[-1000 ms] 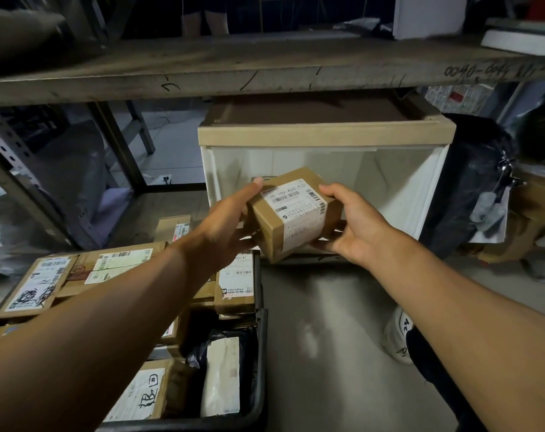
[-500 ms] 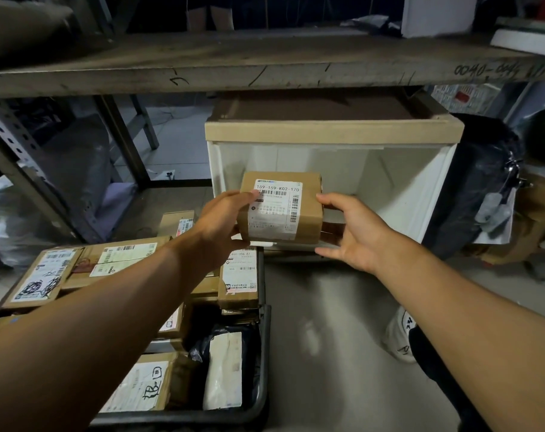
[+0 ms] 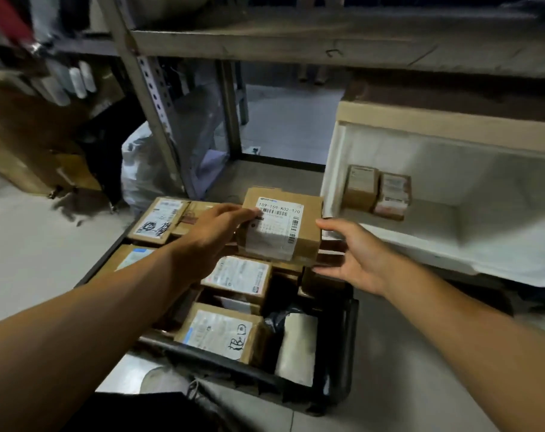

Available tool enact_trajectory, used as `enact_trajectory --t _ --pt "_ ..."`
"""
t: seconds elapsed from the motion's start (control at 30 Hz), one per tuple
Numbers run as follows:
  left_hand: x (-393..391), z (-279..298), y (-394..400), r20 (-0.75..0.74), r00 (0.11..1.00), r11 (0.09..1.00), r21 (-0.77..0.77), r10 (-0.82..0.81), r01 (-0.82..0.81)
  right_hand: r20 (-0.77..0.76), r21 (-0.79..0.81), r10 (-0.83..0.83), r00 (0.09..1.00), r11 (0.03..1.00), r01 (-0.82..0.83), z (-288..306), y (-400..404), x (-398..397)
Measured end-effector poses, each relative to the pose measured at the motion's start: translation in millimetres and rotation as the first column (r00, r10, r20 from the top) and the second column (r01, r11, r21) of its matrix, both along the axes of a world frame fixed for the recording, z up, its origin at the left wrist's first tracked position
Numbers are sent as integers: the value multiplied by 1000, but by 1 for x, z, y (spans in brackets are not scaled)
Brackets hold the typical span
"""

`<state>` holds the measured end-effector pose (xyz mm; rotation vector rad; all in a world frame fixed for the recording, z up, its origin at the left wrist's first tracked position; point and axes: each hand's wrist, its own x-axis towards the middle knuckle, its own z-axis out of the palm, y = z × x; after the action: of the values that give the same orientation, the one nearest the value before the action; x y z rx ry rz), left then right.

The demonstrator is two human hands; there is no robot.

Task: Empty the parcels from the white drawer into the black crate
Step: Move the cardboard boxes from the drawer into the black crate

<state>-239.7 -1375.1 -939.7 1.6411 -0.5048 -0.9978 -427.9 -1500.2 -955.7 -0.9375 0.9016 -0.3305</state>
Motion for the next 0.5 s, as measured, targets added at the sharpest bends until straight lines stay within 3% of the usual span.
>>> enact_trajectory --t 0.33,0.5 --pt "68 -59 45 38 990 966 215 136 -141 -111 43 111 988 993 -107 -60 33 89" --pt "88 -86 48 86 993 961 259 78 -98 -186 31 164 969 986 -161 -91 40 114"
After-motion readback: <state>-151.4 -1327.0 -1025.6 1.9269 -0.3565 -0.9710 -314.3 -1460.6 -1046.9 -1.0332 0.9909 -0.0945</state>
